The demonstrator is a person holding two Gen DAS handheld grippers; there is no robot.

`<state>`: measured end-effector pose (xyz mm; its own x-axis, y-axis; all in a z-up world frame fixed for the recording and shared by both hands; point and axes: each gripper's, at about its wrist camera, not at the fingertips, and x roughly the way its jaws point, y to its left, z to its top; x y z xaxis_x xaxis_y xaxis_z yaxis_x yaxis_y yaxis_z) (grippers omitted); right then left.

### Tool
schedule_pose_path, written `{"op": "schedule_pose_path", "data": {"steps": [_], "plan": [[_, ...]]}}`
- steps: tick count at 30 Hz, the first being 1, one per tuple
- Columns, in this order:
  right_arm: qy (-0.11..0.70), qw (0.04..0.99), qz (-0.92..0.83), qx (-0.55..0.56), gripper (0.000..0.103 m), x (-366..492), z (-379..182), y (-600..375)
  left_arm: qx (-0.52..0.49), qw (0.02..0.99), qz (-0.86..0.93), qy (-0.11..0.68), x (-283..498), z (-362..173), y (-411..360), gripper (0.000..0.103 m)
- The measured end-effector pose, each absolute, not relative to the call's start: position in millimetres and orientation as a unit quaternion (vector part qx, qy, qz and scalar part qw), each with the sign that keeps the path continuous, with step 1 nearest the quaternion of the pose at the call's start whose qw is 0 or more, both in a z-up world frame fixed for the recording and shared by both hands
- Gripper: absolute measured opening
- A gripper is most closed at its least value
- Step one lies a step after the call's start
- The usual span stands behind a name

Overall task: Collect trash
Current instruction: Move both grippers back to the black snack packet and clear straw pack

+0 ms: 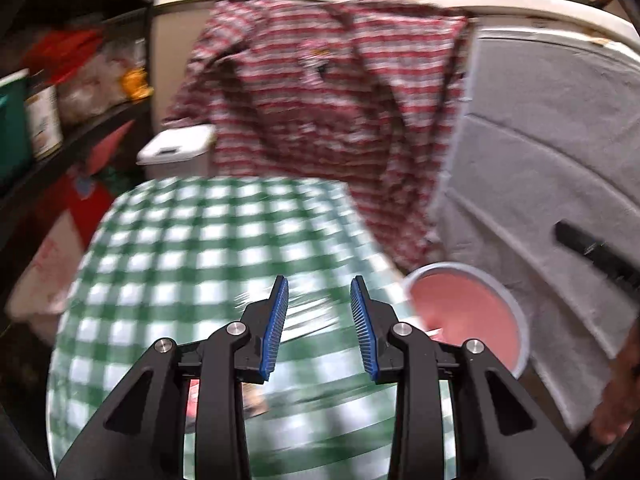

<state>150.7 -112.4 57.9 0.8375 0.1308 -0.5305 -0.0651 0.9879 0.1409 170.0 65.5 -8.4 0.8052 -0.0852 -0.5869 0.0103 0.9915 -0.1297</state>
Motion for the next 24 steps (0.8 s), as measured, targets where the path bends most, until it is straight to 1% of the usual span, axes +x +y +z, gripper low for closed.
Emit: {"op": "schedule_pose_path", "data": {"steps": [2,6,7,8,11,12,14,15,16,17,18,21,22,23,24], "plan": [[0.283,0.955,0.065,0.054,0.018,155.1,53.3,-97.2,-0.066,0.945,0.009,0.321,165.1,-24.6,84.9,0.035],[0.284,0.954,0.086,0.052,0.018,165.3,44.2,-72.1,-0.074,0.936,0.056,0.339,159.0,-49.7,111.3,0.036],[0.285,0.953,0.09,0.052,0.018,167.8,41.7,-68.2,-0.075,0.934,0.066,0.343,157.9,-54.3,116.0,0.039],[0.287,0.952,0.095,0.052,0.018,170.9,38.6,-62.7,-0.08,0.931,0.078,0.347,157.5,-59.6,122.3,0.044],[0.297,0.947,0.11,0.053,0.019,182.4,26.9,-45.7,-0.091,0.925,0.097,0.356,156.7,-69.7,133.9,0.048],[0.303,0.944,0.117,0.053,0.019,188.1,20.7,-39.4,-0.094,0.923,0.099,0.361,158.4,-72.8,136.5,0.052],[0.318,0.939,0.125,0.052,0.019,197.0,9.9,-30.8,-0.102,0.917,0.103,0.371,160.3,-78.3,139.2,0.063],[0.325,0.935,0.129,0.051,0.019,200.7,3.8,-27.1,-0.104,0.915,0.105,0.376,161.5,-81.0,138.8,0.064],[0.334,0.932,0.132,0.05,0.019,205.2,-2.6,-23.6,-0.108,0.911,0.105,0.384,163.5,-84.2,138.8,0.068],[0.348,0.926,0.138,0.05,0.02,211.8,-10.7,-19.5,-0.111,0.906,0.105,0.396,166.1,-88.3,138.1,0.074],[0.357,0.922,0.141,0.051,0.022,216.5,-16.2,-17.0,-0.11,0.901,0.108,0.406,167.8,-91.9,137.1,0.076],[0.39,0.907,0.147,0.058,0.032,235.5,-38.4,-10.7,-0.116,0.89,0.12,0.425,171.9,-100.8,137.4,0.08],[0.399,0.902,0.15,0.061,0.036,240.9,-44.6,-9.1,-0.117,0.887,0.121,0.43,172.7,-103.2,137.3,0.083],[0.407,0.899,0.153,0.062,0.04,245.7,-50.6,-7.5,-0.119,0.885,0.12,0.435,174.0,-105.2,137.1,0.084],[0.414,0.895,0.154,0.062,0.042,249.9,-55.6,-5.2,-0.122,0.882,0.119,0.44,175.9,-107.7,137.6,0.084]]}}
